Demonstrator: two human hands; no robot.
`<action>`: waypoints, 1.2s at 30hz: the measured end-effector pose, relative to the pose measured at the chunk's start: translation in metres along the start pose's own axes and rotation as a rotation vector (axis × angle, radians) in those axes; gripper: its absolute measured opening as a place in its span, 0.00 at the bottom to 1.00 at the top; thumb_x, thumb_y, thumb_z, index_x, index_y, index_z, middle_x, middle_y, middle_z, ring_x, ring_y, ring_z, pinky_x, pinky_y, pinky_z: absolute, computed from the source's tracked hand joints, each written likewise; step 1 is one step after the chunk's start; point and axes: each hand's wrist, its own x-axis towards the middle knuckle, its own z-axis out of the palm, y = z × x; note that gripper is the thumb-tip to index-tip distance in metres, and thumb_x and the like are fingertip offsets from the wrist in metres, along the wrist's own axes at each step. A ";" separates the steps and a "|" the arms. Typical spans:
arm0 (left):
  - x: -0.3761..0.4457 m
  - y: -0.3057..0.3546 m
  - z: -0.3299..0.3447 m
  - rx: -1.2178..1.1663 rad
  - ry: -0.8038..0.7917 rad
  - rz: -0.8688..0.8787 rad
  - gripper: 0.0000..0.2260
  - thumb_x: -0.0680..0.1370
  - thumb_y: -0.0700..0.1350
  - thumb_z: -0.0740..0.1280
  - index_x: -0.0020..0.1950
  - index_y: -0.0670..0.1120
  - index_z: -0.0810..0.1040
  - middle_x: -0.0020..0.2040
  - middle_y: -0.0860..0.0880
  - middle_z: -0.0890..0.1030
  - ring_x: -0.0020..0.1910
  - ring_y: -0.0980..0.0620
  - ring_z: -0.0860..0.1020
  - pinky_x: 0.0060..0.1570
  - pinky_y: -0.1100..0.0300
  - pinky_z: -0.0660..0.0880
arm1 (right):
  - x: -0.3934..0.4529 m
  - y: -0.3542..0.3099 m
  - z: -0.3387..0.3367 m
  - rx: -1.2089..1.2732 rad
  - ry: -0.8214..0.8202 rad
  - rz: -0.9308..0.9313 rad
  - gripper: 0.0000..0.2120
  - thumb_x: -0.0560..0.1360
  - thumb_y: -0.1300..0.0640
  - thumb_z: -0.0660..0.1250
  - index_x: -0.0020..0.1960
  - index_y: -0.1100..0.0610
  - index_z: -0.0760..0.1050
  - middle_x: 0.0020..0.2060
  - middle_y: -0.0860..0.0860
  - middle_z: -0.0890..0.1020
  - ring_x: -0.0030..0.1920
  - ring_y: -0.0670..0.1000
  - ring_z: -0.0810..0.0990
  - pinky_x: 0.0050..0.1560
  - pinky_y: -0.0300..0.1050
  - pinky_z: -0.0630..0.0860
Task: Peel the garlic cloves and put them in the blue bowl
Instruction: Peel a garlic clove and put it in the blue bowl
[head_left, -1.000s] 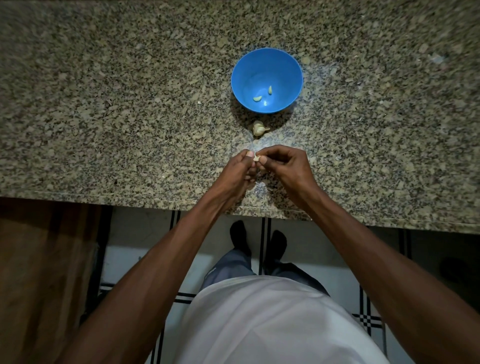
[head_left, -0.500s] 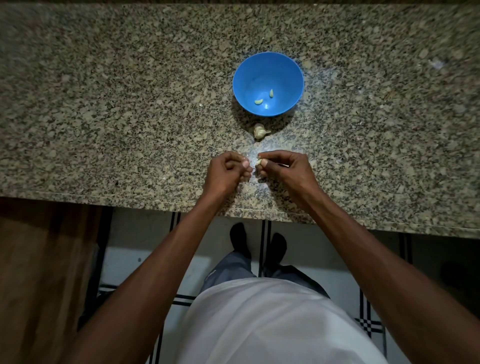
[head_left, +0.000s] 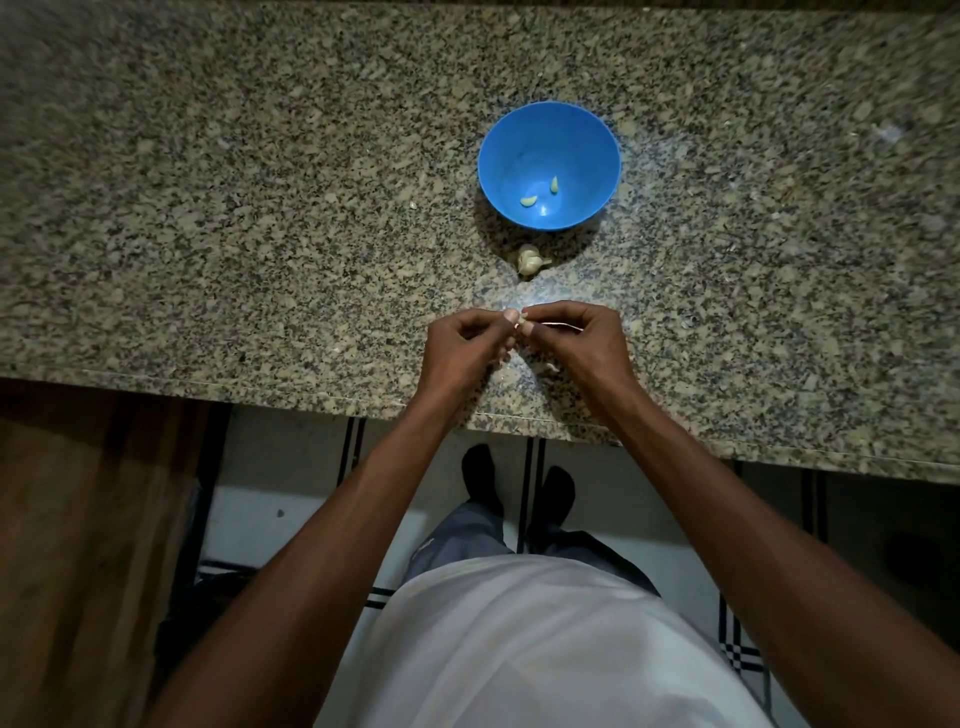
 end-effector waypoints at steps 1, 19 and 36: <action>-0.001 0.001 0.001 -0.007 0.002 -0.003 0.10 0.79 0.46 0.76 0.52 0.39 0.87 0.41 0.42 0.87 0.37 0.53 0.82 0.42 0.59 0.80 | 0.000 0.000 0.000 -0.025 0.005 -0.023 0.07 0.74 0.61 0.80 0.51 0.61 0.87 0.44 0.54 0.89 0.47 0.53 0.89 0.53 0.50 0.85; 0.003 0.003 -0.011 0.384 -0.057 0.260 0.07 0.79 0.48 0.75 0.54 0.46 0.89 0.44 0.53 0.88 0.44 0.58 0.86 0.47 0.57 0.84 | -0.005 -0.009 -0.004 0.042 -0.105 0.058 0.09 0.75 0.60 0.79 0.53 0.64 0.87 0.45 0.58 0.89 0.48 0.57 0.89 0.52 0.49 0.86; 0.024 0.006 -0.014 0.193 -0.070 0.062 0.11 0.76 0.32 0.72 0.54 0.44 0.88 0.48 0.48 0.88 0.48 0.50 0.87 0.50 0.47 0.85 | -0.001 0.002 0.003 0.110 -0.010 0.095 0.09 0.80 0.67 0.71 0.60 0.65 0.84 0.47 0.61 0.88 0.47 0.55 0.88 0.54 0.49 0.85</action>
